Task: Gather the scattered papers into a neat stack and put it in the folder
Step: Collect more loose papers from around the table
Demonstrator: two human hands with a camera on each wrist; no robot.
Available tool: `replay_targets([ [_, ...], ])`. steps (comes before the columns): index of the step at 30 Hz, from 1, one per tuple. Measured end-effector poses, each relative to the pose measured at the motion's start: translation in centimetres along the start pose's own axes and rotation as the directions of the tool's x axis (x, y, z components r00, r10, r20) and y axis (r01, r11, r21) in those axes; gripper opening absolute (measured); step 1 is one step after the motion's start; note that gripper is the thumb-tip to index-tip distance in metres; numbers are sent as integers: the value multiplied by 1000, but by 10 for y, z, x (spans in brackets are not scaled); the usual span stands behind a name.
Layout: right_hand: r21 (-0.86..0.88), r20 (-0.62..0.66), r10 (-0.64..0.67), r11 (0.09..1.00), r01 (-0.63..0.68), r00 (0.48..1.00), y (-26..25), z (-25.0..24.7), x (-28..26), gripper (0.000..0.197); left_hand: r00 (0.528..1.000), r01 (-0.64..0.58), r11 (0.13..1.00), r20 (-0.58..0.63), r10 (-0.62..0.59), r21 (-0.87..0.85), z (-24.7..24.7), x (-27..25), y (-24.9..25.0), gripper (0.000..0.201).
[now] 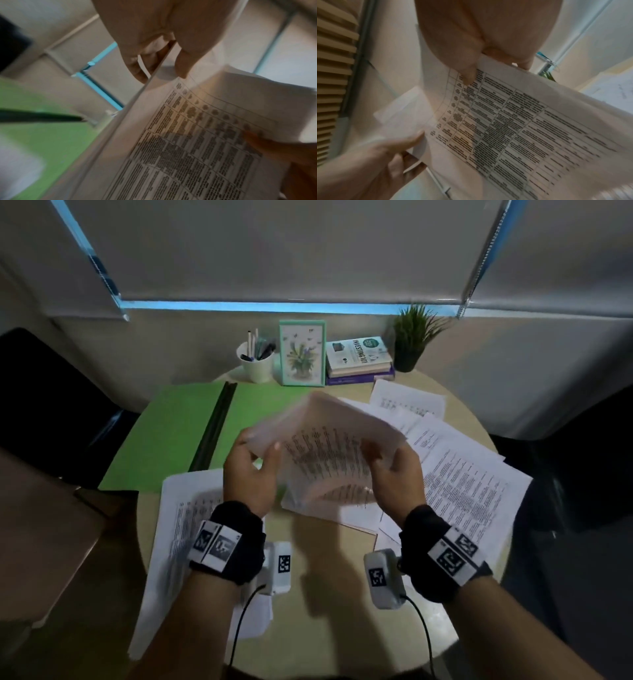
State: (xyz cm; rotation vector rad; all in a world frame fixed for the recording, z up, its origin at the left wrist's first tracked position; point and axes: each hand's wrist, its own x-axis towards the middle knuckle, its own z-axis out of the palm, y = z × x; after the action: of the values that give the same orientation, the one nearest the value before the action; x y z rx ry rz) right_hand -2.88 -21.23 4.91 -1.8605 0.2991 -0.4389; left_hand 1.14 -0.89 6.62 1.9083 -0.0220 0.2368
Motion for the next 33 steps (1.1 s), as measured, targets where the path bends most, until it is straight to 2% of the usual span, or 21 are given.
replay_targets([
  [2,-10,-78,-17,1000,17,997,-15,5,-2,12,998,-53,998,-31,52,-43,-4,1,15,21],
  [5,89,-187,-74,992,92,980,-45,6,-10,6,975,-210,973,-95,200,-100,-17,3,40,25],
  [7,136,-268,-81,983,121,960,-56,7,-20,13,948,-310,944,-109,298,-118,-29,1,48,20],
  [9,130,-319,-33,988,79,947,-50,13,-35,17,938,-345,929,-87,336,-131,-38,-2,43,17],
  [11,167,-314,61,986,-8,948,-34,23,-52,30,954,-298,944,-16,299,-139,-41,-6,24,22],
  [13,237,-229,162,966,-106,960,-15,35,-68,46,978,-172,979,98,184,-112,-38,-11,3,32],
  [15,198,-201,198,967,-158,959,-6,45,-72,38,980,-92,995,175,98,-40,-31,-11,-7,34],
  [18,71,-245,87,995,-71,966,-21,49,-63,28,978,-131,991,159,132,-13,-26,0,3,33],
  [21,72,-301,-12,997,35,954,-49,45,-47,26,981,-151,986,109,158,-66,-30,10,27,44],
  [23,57,-341,-62,995,86,938,-60,40,-42,23,982,-161,984,88,167,-74,-36,10,34,44],
  [25,20,-354,-84,995,97,931,-57,37,-47,20,986,-145,984,73,153,-103,-39,8,25,43],
  [27,-28,-348,-64,998,58,935,-40,38,-61,27,991,-76,990,101,88,-118,-36,3,1,40],
  [30,-106,-291,64,989,-99,955,-4,45,-86,28,958,70,998,280,-67,-1,-28,-8,-35,49],
  [33,-261,-246,129,946,-194,961,16,47,-95,18,903,122,978,390,-180,169,-24,-12,-52,53],
])
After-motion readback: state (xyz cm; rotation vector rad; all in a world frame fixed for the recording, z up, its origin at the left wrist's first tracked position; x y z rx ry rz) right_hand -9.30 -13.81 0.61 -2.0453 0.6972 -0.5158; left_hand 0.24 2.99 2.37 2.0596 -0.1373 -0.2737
